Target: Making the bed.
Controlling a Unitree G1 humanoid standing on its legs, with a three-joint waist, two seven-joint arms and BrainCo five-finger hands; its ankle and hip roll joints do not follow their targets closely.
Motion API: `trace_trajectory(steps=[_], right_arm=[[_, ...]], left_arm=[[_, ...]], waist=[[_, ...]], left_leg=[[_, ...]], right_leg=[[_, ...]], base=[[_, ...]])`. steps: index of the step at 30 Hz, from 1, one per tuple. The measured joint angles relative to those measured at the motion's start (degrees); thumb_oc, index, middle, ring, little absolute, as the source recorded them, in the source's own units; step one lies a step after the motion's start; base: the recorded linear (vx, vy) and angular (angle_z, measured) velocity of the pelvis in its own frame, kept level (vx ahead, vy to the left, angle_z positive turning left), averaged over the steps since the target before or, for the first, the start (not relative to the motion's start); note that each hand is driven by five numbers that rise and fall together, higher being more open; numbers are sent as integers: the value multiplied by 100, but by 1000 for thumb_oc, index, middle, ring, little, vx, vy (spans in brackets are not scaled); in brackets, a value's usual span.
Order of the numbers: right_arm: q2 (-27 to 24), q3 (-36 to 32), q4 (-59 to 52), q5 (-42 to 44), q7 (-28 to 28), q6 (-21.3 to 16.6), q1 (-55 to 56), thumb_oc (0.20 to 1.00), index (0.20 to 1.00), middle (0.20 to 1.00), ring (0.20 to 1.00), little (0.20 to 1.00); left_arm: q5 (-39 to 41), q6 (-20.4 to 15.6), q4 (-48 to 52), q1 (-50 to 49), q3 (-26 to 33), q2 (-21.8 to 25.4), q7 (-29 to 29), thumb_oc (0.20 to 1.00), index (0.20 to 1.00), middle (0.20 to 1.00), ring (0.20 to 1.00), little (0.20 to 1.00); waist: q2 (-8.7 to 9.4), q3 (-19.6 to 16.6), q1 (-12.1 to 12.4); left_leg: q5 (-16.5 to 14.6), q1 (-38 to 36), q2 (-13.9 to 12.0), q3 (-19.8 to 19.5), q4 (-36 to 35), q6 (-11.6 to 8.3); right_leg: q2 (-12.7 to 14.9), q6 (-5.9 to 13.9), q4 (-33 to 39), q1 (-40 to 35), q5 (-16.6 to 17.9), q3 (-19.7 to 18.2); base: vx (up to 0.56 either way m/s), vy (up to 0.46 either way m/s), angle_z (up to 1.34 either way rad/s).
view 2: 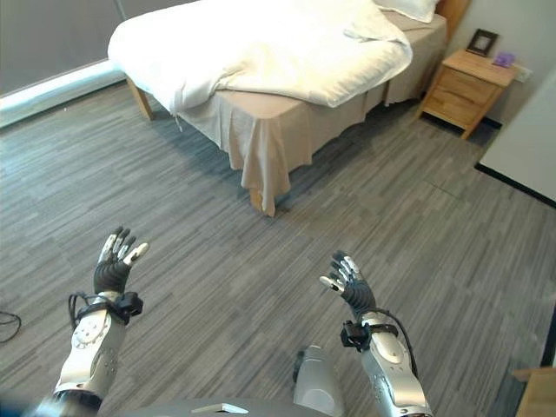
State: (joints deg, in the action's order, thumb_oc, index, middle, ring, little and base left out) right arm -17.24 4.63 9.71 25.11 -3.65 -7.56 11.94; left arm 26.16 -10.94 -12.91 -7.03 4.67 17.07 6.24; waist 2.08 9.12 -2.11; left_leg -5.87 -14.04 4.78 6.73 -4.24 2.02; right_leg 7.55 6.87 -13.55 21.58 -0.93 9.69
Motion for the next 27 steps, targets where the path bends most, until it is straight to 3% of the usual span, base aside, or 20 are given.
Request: trace_trajectory(steps=[2,3,4,6,9,10,12,13,14,15,16,17,18,19,20,21,22,23,24,27], right_arm=[[39,-195,39,-30,14,13,-121,1000,1000,1000,1000,1000],[37,-174,42,-43,19,47,-124,1000,1000,1000,1000,1000],[21,-206,52,-43,9,87,-120,1000,1000,1000,1000,1000],[26,-207,43,-41,12,121,-135,1000,1000,1000,1000,1000],[-135,-197,131,-34,-46,119,-289,1000,1000,1000,1000,1000],[-217,-202,276,-31,-27,128,-450,1000,1000,1000,1000,1000],[-452,-204,205,-32,-18,121,-528,1000,1000,1000,1000,1000],[-623,-208,187,-41,3,90,-613,1000,1000,1000,1000,1000],[-676,-195,205,-50,62,109,-647,1000,1000,1000,1000,1000],[-676,-176,184,-52,127,95,-714,1000,1000,1000,1000,1000],[-625,-184,195,-50,176,92,-684,1000,1000,1000,1000,1000],[-510,-280,215,-19,270,80,-552,1000,1000,1000,1000,1000],[-483,-232,204,8,347,82,-525,1000,1000,1000,1000,1000],[-475,-200,211,7,353,81,-522,1000,1000,1000,1000,1000],[-447,-205,199,1,353,76,-494,1000,1000,1000,1000,1000],[-575,-251,109,-49,355,57,-447,1000,1000,1000,1000,1000],[-715,-262,-44,-54,355,56,-228,1000,1000,1000,1000,1000],[-774,-293,33,-151,364,81,-141,1000,1000,1000,1000,1000],[-721,-361,42,-250,393,108,-94,1000,1000,1000,1000,1000],[-678,-434,12,-264,393,94,2,1000,1000,1000,1000,1000]], left_arm=[[-2,10,-40,51,30,-29,14,1000,1000,1000,1000,1000],[-7,27,-83,-10,35,-59,25,1000,1000,1000,1000,1000],[-8,44,-122,-1,7,-145,29,1000,1000,1000,1000,1000],[-10,41,-79,28,-35,-213,23,1000,1000,1000,1000,1000],[-6,35,-88,145,-248,-241,21,1000,1000,1000,1000,1000],[26,39,-168,253,-266,-255,18,1000,1000,1000,1000,1000],[58,8,-156,317,-238,-350,28,1000,1000,1000,1000,1000],[97,19,-159,351,-251,-339,-18,1000,1000,1000,1000,1000],[176,5,-142,439,-255,-329,-21,1000,1000,1000,1000,1000],[261,-7,-173,424,-230,-298,-3,1000,1000,1000,1000,1000],[289,3,-206,446,-237,-298,-4,1000,1000,1000,1000,1000],[305,-6,-247,487,-284,-344,-19,1000,1000,1000,1000,1000],[322,-21,-237,495,-342,-333,-28,1000,1000,1000,1000,1000],[404,-6,-248,421,-369,-314,-31,1000,1000,1000,1000,1000],[439,11,-274,372,-420,-296,-30,1000,1000,1000,1000,1000],[483,37,-294,357,-512,-436,-42,1000,1000,1000,1000,1000],[488,27,-302,337,-509,-508,-82,1000,1000,1000,1000,1000],[500,32,-314,328,-511,-517,-101,1000,1000,1000,1000,1000],[499,33,-293,237,-501,-477,-126,1000,1000,1000,1000,1000],[500,32,-296,-4,-405,-461,-150,1000,1000,1000,1000,1000]], waist=[[-22,39,-98],[71,-3,-97],[-30,4,-122],[-127,6,-241],[-222,-19,-213],[-189,-8,-260],[-181,-9,-190],[-153,67,-216],[-63,135,-144],[112,215,17],[149,237,-8],[160,237,68],[263,230,65],[233,207,89],[223,195,91],[-91,295,20],[-107,256,-7],[-148,207,-53],[-154,151,15],[-229,-4,152]], left_leg=[[-418,-241,-177,51,-95,-58],[-519,-485,-231,38,-96,-210],[-593,-651,-372,-25,-87,-291],[-600,-739,-614,-231,173,-311],[-329,-446,-888,-307,1301,-675],[-127,92,-985,-327,2597,-982],[133,676,-1037,-311,3861,-1032],[1247,1343,-1015,-443,4799,-1012],[1255,1610,-1005,-357,5245,-946],[1146,1955,-1030,-56,5254,-966],[1123,2119,-1034,-61,5182,-971],[1065,2341,-1279,195,4768,-958],[1083,2382,-1387,335,3967,-989],[1098,2492,-1453,347,3744,-948],[1101,2493,-1394,334,3328,-911],[1137,2580,-1425,157,2640,-905],[1141,2505,-1308,61,2002,-951],[1203,2345,-1254,24,1238,-864],[1215,2288,-1167,-74,797,-846],[1321,2265,-855,-481,487,-707]], right_leg=[[-90,24,902,-2,139,378],[-12,7,988,-7,150,503],[-82,-47,743,-86,446,594],[-211,-56,233,-94,468,604],[-396,-425,52,-354,245,759],[-375,-659,29,-552,81,871],[-403,-959,46,-763,170,866],[-529,-1224,211,-1025,-115,772],[-550,-1126,328,-1144,2,599],[-529,-963,593,-1467,-18,528],[-546,-830,795,-1684,-151,545],[-560,-666,794,-1890,-377,599],[-524,-1122,753,-1905,87,947],[-549,-1118,794,-1984,-137,1185],[-592,-853,963,-2139,-333,1216],[-613,-429,290,-2047,-640,1016],[-543,-577,301,-2097,-532,676],[-714,-1089,616,-2406,-524,784],[-793,-1165,758,-2542,-452,830],[-937,-1413,919,-2860,-290,894]], base=[[490,-111,48],[508,-154,26],[342,-115,20],[455,-184,34],[395,-230,5],[222,-224,-4],[274,-279,-14],[361,-267,-24],[498,-235,-54],[527,-131,-57],[385,-63,-40],[406,42,-14],[257,36,-40],[518,84,-55],[413,77,-50],[420,78,-26],[358,67,-8],[420,74,-19],[413,72,-40],[390,110,-59]])
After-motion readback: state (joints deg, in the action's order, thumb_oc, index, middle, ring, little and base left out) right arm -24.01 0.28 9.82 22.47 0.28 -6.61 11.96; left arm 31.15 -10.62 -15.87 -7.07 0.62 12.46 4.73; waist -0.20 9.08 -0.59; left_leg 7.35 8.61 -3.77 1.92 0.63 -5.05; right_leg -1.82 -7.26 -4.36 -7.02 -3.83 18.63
